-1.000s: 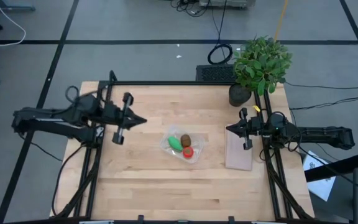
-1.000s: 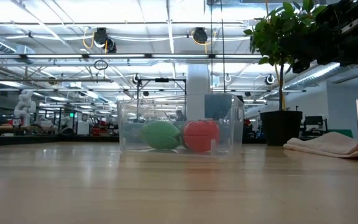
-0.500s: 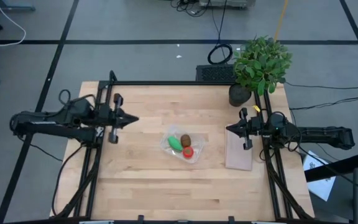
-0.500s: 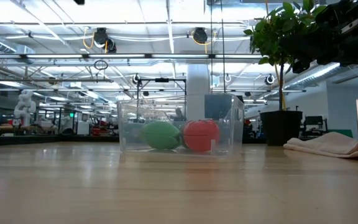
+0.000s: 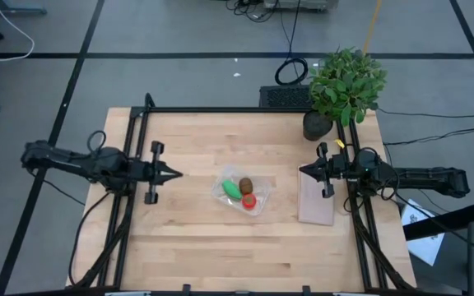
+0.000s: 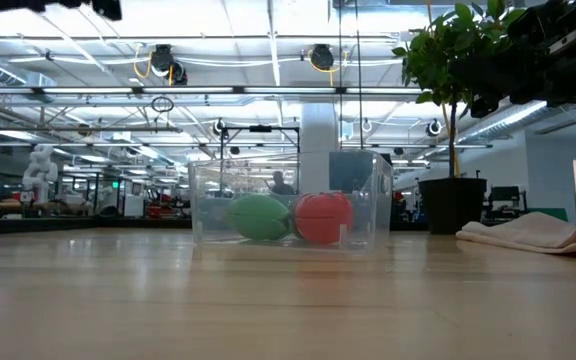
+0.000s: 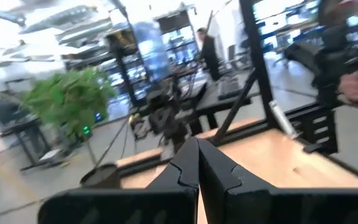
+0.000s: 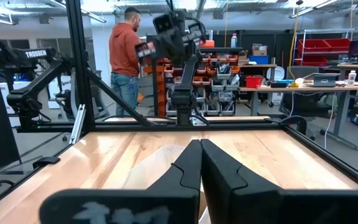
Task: Pick and placing Produce into tupperware
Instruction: Return to Home Position
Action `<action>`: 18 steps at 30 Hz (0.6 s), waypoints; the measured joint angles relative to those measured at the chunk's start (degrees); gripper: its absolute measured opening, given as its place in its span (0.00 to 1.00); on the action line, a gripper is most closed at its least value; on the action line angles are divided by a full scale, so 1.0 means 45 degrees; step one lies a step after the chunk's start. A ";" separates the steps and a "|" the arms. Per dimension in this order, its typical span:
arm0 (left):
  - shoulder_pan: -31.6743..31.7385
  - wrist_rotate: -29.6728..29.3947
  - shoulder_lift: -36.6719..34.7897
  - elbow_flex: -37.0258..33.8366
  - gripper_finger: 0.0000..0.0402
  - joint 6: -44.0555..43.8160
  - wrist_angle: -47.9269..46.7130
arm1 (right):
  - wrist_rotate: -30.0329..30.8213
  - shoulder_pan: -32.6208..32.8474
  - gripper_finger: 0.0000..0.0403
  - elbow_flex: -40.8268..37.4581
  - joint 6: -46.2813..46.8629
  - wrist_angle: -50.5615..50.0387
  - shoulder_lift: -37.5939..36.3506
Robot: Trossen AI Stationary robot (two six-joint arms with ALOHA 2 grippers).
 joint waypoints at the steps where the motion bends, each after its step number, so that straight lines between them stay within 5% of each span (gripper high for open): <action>1: -0.0035 -0.0228 -0.0218 -0.0196 0.00 -0.0024 -0.0039 | 0.0000 0.0000 0.00 0.0000 -0.0001 0.0003 -0.0008; 11: 0.0247 -0.1277 -0.2178 -0.0402 0.00 0.0144 -0.2886 | 0.0001 0.0002 0.00 0.0000 -0.0010 -0.0005 -0.0001; 18: 0.0504 -0.0884 -0.2652 -0.0590 0.00 -0.0480 -0.3625 | 0.0000 0.0005 0.00 0.0000 -0.0001 0.0001 -0.0005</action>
